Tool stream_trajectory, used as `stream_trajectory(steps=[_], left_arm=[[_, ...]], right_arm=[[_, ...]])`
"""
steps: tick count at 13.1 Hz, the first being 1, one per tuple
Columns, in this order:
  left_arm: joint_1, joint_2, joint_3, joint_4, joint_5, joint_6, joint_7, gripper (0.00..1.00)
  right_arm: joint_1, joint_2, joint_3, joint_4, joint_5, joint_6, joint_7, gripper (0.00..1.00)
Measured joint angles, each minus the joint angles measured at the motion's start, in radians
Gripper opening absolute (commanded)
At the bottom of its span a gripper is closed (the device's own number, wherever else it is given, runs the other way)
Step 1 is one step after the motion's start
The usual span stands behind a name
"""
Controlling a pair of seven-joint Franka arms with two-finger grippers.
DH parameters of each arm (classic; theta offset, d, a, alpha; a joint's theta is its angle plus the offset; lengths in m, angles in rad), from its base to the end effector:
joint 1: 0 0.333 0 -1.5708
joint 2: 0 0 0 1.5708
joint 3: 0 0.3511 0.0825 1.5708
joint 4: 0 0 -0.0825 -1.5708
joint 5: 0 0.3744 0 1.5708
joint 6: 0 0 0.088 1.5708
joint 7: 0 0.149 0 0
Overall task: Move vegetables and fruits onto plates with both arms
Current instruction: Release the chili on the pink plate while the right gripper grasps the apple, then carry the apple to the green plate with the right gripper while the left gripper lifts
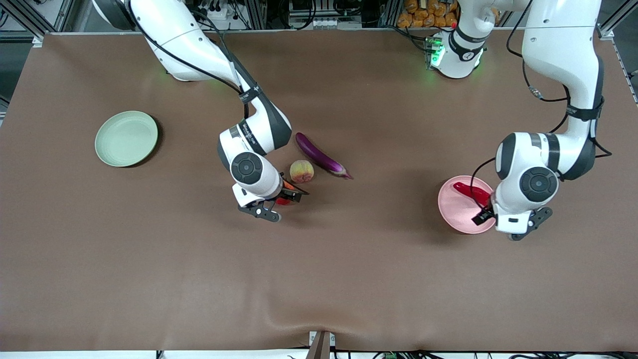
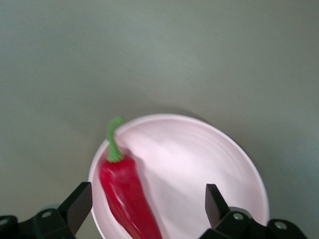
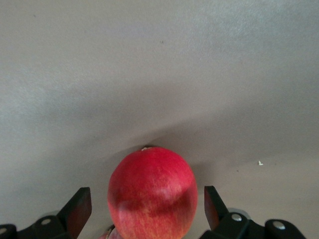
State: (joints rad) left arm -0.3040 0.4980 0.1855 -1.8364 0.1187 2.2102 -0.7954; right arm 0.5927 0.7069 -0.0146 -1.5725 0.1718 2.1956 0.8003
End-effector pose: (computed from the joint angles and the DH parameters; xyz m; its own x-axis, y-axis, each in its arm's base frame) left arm 0.6334 -0.0742 0.2500 0.8362 0.5473 0.0359 0.5416 -0.8137 -0.2109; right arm 0.5829 0.3960 0.2102 0.9374 -0.3149 -0.1486 -0.3212 -0.9468 -0.0199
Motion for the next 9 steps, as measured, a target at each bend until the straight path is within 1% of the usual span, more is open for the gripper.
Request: stream_trajectory(steps=[1,2,3,4,6,8,9], left_arm=[[-0.037,-0.001,-0.005,0.004,0.000,-0.009,-0.004,1.00],[-0.075,-0.001,-0.009,0.010,-0.001,-0.012,-0.022,1.00],[-0.109,-0.001,-0.017,0.021,-0.006,-0.014,-0.048,1.00],[-0.130,-0.001,-0.030,0.035,-0.015,-0.015,-0.074,1.00],[-0.145,0.011,-0.051,0.074,-0.029,-0.016,-0.114,1.00],[-0.140,0.062,-0.052,0.166,-0.033,-0.016,-0.118,1.00],[-0.135,0.100,-0.051,0.223,-0.033,-0.015,-0.118,1.00]], right_arm=[[0.006,0.002,0.000,-0.008,-0.007,-0.001,0.000,0.93],[0.012,0.005,0.000,-0.018,-0.028,-0.001,0.000,0.16],[0.015,0.006,0.000,-0.023,-0.045,0.000,0.007,0.13],[0.016,0.007,-0.001,-0.023,-0.055,0.000,0.031,0.00],[0.016,0.005,-0.008,-0.019,-0.063,0.000,0.081,0.00],[0.008,0.004,-0.021,-0.012,-0.069,-0.024,0.089,0.00],[-0.005,-0.001,-0.026,0.005,-0.073,-0.073,0.089,0.00]])
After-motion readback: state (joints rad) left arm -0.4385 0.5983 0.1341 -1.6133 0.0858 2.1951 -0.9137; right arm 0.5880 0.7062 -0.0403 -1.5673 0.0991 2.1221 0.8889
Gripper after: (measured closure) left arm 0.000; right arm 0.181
